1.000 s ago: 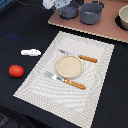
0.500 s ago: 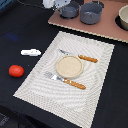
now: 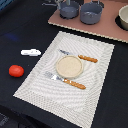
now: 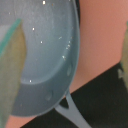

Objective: Place the pan onto the stove and place the fish and sausage into the pan.

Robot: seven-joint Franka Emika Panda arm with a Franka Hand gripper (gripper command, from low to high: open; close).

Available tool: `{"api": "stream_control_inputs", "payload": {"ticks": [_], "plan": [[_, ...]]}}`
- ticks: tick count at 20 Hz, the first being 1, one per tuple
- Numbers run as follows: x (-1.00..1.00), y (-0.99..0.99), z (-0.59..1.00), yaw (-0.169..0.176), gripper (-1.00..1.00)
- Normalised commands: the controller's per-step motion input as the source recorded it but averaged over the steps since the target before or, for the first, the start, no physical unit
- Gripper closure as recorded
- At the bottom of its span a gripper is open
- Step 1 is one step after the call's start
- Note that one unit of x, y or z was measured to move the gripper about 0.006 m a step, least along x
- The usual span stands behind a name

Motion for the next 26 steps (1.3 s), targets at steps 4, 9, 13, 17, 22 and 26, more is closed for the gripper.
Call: {"api": "stream_control_inputs", "payload": {"ticks": [4, 9, 13, 17, 22, 26], "plan": [[0.00, -0.84, 0.56, 0.000, -1.00], [0.00, -0.91, 0.42, 0.000, -1.00], [0.11, -0.87, 0.13, 0.038, -1.00], [0.13, -0.87, 0.04, 0.057, -1.00], [0.15, -0.86, 0.01, 0.072, -1.00], [0.08, -0.85, 0.00, 0.088, -1.00]]}}
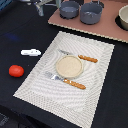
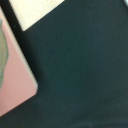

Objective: Place the pan onto the stove and place the fish and sausage into the pan.

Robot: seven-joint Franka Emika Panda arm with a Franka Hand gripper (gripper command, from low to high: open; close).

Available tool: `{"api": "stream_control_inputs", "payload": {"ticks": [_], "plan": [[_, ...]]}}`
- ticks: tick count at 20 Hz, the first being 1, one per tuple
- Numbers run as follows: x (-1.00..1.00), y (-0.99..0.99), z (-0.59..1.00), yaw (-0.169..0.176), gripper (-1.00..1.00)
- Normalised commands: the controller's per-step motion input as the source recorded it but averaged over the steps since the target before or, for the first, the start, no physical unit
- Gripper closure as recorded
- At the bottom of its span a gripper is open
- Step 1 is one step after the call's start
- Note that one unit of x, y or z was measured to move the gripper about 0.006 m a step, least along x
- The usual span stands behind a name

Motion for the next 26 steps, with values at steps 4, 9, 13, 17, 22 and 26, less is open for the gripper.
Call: {"api": "stream_control_inputs", "payload": {"ticks": [4, 9, 13, 17, 22, 26], "plan": [[0.03, -0.84, 0.00, 0.099, -1.00], [0.00, -0.70, -0.09, 0.093, -1.00], [-0.09, -0.28, -0.50, 0.054, -1.00], [-0.01, -0.23, -0.51, 0.092, -1.00], [-0.04, -0.29, -0.49, 0.107, -1.00], [-0.08, -0.18, -0.44, 0.128, -1.00]]}}
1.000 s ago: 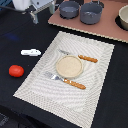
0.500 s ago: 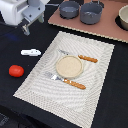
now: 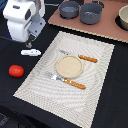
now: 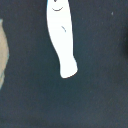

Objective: Place the pan onto the stove and place the fish and sausage into the pan.

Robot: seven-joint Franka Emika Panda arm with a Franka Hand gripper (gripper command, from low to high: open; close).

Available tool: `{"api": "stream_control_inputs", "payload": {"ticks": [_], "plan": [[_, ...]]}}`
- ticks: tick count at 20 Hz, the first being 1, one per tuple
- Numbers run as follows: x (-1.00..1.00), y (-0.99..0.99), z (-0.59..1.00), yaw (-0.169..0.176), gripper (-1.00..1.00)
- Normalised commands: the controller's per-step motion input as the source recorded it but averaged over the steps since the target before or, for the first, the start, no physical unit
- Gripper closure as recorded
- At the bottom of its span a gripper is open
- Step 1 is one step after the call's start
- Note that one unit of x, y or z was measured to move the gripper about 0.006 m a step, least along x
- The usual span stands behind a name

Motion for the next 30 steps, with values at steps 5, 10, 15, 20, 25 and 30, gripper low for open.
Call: {"api": "stream_control_inputs", "payload": {"ticks": [5, 10, 15, 20, 25, 30], "plan": [[-0.26, -0.06, -0.50, 0.109, -1.00], [-0.23, 0.01, -0.45, 0.083, -1.00], [-0.19, 0.06, -0.39, 0.065, -1.00], [-0.25, 0.10, -0.37, 0.054, -1.00], [-0.31, 0.10, -0.37, 0.050, -1.00], [-0.34, 0.02, -0.38, 0.040, -1.00]]}}
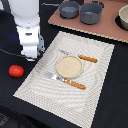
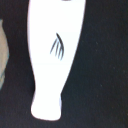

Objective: Place the pan onto the stove and place the fish and sausage into the pan.

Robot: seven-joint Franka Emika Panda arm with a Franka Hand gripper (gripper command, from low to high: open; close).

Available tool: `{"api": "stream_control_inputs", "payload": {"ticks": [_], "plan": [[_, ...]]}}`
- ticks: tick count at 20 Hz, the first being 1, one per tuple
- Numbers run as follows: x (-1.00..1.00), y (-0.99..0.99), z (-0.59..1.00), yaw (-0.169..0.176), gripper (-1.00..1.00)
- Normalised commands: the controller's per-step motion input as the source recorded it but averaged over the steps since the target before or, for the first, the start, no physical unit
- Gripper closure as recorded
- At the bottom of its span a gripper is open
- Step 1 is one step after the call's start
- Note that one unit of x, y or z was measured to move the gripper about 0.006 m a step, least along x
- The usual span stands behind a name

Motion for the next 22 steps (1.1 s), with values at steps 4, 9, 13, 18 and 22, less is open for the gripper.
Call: {"api": "stream_control_inputs", "payload": {"ticks": [4, 9, 13, 18, 22], "plan": [[-0.33, 0.02, -0.33, 0.034, -1.00], [-0.30, 0.03, -0.34, 0.038, 1.00], [-0.23, 0.03, -0.33, 0.042, 1.00], [-0.18, 0.01, -0.17, 0.030, 1.00], [-0.08, 0.35, 0.95, -0.066, 1.00]]}}
